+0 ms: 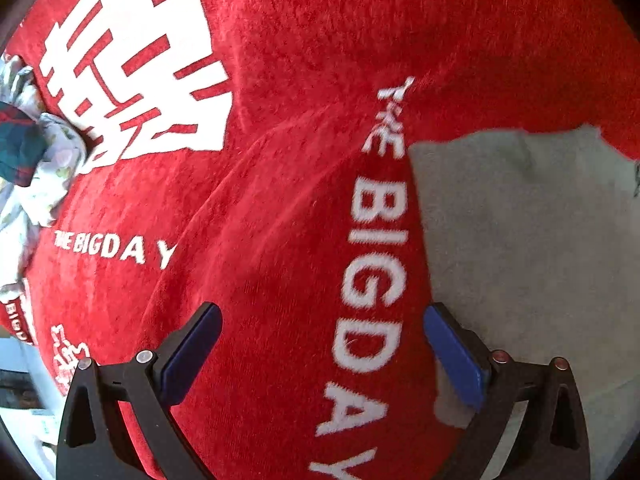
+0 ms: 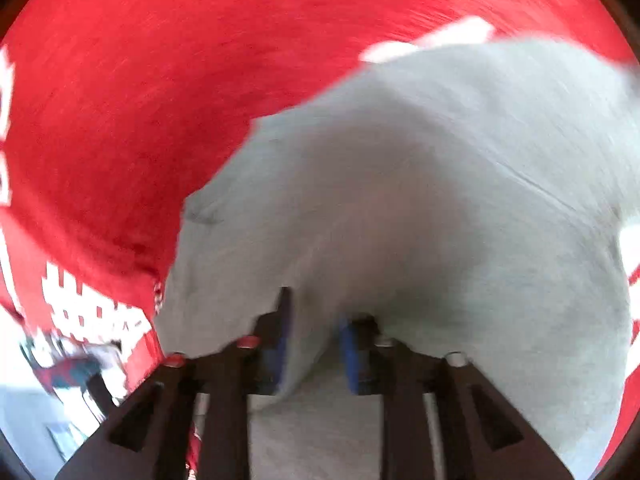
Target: Fold small clothes
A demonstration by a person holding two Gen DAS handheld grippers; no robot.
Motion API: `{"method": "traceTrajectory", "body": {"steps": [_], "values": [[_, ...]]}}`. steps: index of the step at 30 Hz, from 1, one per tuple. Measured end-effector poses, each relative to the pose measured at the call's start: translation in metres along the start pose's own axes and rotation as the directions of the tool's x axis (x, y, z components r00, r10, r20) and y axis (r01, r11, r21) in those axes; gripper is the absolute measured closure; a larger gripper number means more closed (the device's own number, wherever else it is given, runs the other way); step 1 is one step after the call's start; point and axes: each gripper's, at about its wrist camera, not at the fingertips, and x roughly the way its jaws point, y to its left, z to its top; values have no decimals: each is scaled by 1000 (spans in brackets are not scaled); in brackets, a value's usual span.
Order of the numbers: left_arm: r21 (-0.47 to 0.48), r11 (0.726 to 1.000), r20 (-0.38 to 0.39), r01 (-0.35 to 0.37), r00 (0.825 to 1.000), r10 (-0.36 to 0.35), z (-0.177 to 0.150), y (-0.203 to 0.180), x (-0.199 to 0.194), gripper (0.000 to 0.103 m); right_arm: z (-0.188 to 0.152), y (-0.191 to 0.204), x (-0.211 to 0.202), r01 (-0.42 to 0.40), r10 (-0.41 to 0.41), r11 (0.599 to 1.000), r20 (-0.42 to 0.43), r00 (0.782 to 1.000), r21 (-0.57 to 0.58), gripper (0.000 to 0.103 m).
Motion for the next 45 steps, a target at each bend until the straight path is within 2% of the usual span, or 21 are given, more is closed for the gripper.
{"method": "traceTrajectory", "body": {"steps": [1,6,7,8,9,10,11,12,17,23,27,30,32,34,37,39,40,41,42,43,45], "values": [[-13,999,6,31,1000,-31,7,2,-2,2,1,-2,-3,-13,13,1000,5,1000,1,39],[-17,993,-43,115,992,-116,42,-9,16,2,14,-4,-5,-2,2,1000,27,1000,3,39],[-16,992,-62,128,990,-129,47,-14,21,2,18,-6,-4,4,-5,1000,24,1000,19,40],[-15,991,-80,134,988,-134,51,-19,27,5,22,-7,0,19,-20,999,17,1000,38,50],[-11,989,-93,149,984,-150,55,-25,32,13,27,-6,0,33,-33,999,11,999,38,66],[-10,982,-94,186,978,-186,57,-28,31,43,30,-1,3,49,-49,999,-3,999,16,95],[-16,967,-80,253,964,-253,60,-30,27,85,30,5,6,50,-51,999,-7,999,-12,95],[-12,961,-70,275,959,-275,63,-33,21,94,33,18,3,21,-21,996,-2,1000,-86,95],[-15,967,-4,255,967,-255,61,-25,7,94,47,49,-17,-18,41,954,69,997,-301,96],[-85,961,-25,263,964,-266,59,-14,23,94,62,-9,10,72,-70,990,19,997,-122,96],[-64,980,-5,187,982,-188,59,-11,9,94,54,-31,-3,38,-37,998,30,999,-44,95],[-68,985,-9,161,987,-162,55,0,-1,94,52,-27,-10,88,-86,994,24,996,-62,91],[-74,985,-3,159,987,-159,52,11,-10,94,49,-24,-14,90,-90,995,5,996,-49,75],[-79,985,-2,155,988,-156,44,16,-21,94,37,-14,-13,37,-38,997,-27,999,-61,60],[-98,984,-41,150,987,-155,30,26,-29,94,5,15,-4,-66,48,988,-126,991,-138,59],[-101,984,-38,148,988,-152,19,29,-34,94,-24,38,19,-154,118,977,-227,967,-149,59],[-101,984,-39,150,987,-154,14,30,-36,93,-36,47,29,-185,142,972,-267,953,-143,59],[-99,983,-43,154,986,-159,10,30,-37,72,-52,58,45,-220,170,967,-316,933,-128,59],[-95,983,-50,158,985,-163,4,29,-37,47,-60,63,52,-235,184,965,-338,923,-116,59],[-98,985,-46,141,988,-146,-4,28,-40,3,-74,72,67,-263,212,960,-372,904,-91,59],[-85,989,1,118,993,-119,-4,29,-43,0,-91,89,90,-304,256,951,-398,881,-63,59]]}}
